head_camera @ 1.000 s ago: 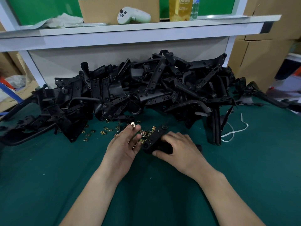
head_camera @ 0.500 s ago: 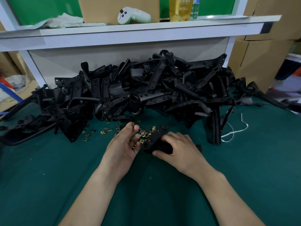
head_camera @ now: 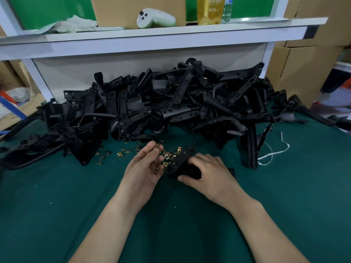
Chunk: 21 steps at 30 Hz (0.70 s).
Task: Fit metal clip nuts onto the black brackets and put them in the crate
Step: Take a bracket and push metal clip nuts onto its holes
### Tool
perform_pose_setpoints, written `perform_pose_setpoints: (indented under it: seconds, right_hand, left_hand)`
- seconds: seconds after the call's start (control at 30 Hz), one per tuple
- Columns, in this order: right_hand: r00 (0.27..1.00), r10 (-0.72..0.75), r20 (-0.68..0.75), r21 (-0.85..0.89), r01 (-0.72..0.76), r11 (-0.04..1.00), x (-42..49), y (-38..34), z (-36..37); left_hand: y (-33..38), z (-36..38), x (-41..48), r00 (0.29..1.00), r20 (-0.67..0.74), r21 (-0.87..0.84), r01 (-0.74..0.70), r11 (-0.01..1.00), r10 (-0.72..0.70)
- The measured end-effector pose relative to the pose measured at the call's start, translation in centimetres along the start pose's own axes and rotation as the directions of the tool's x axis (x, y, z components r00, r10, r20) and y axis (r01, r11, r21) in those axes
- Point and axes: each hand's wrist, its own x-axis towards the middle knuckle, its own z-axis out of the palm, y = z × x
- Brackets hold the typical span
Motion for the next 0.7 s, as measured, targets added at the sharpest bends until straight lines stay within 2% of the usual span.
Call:
perform_pose_setpoints:
  seconds: [0.7]
  right_hand:
    - [1.0,0.004,0.03,0.003,-0.004,1.0,-0.06,-0.21,-0.31]
  left_hand:
    - [-0.08,0.23,-0.22,1.0,0.003,0.098,-0.007,0.995,0.006]
